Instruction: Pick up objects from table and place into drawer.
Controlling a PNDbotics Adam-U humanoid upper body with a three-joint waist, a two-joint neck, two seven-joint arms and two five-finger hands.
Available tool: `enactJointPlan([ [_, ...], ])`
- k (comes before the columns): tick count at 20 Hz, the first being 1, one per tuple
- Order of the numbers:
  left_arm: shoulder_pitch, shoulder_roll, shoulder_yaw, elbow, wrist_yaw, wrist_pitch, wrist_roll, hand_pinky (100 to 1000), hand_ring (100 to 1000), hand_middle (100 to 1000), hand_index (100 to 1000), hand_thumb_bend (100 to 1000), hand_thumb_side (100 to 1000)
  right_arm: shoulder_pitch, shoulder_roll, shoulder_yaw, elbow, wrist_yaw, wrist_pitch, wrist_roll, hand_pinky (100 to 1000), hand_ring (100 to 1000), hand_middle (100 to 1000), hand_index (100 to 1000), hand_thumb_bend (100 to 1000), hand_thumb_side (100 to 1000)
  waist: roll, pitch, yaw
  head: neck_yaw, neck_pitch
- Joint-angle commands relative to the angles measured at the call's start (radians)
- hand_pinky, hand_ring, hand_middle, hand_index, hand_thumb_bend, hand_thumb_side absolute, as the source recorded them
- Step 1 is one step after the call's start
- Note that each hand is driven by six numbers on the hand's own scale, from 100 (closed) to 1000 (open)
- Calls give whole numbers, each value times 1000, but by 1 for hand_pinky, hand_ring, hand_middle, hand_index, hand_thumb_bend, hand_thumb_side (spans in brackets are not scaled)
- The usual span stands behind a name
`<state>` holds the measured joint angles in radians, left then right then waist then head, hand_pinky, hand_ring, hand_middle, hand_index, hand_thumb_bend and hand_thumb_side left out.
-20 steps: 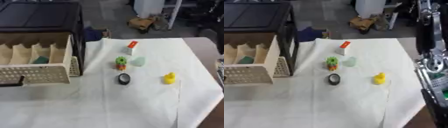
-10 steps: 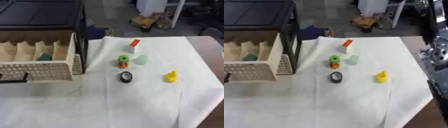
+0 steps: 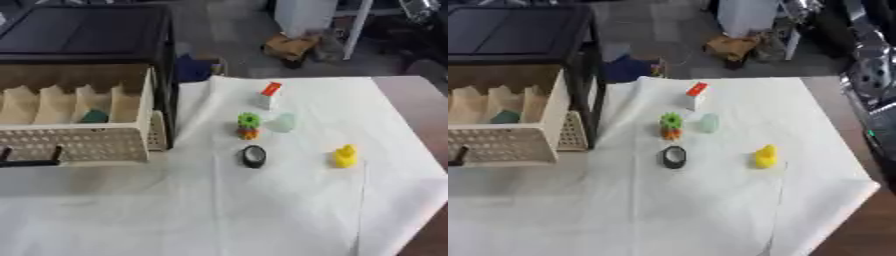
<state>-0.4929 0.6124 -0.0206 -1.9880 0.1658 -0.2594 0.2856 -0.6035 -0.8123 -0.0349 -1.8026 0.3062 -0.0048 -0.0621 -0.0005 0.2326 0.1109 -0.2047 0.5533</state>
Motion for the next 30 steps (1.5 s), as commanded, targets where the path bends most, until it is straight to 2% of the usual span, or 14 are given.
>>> enactJointPlan([
  [1,-7,-15,-6,-12,-4,14,-28,330,348,458,862,145,1000,-32,-69,10,39,32,-30,62,751,597,646,878,541,1000,-2,-22,2,-4,-2],
  [5,-13,-48,-20,-12,4,37,-62,341,355,465,860,143,1000,-63,-100,39,89,56,-75,153,765,608,642,870,601,1000,-5,-24,2,-8,-2],
  [10,-19,-75,-25,-12,16,63,-80,344,356,468,858,144,1000,-105,-129,89,135,107,-113,221,773,618,636,870,646,1000,-7,-25,6,-12,-2],
  [12,-19,-81,-26,-12,18,70,-84,344,357,470,858,146,1000,-118,-134,108,143,120,-127,255,787,635,647,867,682,923,-8,-26,7,-13,-2],
  [16,-20,-89,-29,-12,24,78,-91,344,356,471,856,147,1000,-136,-131,137,159,124,-144,371,778,645,622,895,757,697,-11,-27,8,-15,-4],
  [18,-19,-94,-31,-12,26,84,-96,345,357,472,856,148,1000,-142,-129,142,163,116,-145,428,769,644,615,900,771,653,-12,-28,9,-14,-7],
  [19,-18,-96,-32,-12,26,87,-98,346,358,473,856,148,1000,-145,-128,143,163,112,-144,450,755,637,603,908,779,597,-12,-28,9,-14,-8],
  [22,-16,-103,-32,-12,28,96,-103,346,358,473,855,149,1000,-155,-126,148,163,107,-140,507,751,641,602,916,788,539,-13,-29,9,-15,-11],
  [23,-16,-104,-32,-12,29,98,-104,346,358,473,855,143,1000,-158,-126,152,164,107,-139,525,744,645,604,928,795,491,-13,-29,10,-15,-12],
  [26,-14,-108,-32,-12,31,104,-107,346,358,472,854,149,1000,-170,-126,163,171,112,-135,573,740,660,621,931,802,479,-14,-29,10,-17,-13],
  [30,-11,-114,-31,-12,32,111,-111,345,357,472,853,150,1000,-185,-128,181,185,135,-127,628,756,721,716,939,835,451,-15,-29,12,-18,-10],
])
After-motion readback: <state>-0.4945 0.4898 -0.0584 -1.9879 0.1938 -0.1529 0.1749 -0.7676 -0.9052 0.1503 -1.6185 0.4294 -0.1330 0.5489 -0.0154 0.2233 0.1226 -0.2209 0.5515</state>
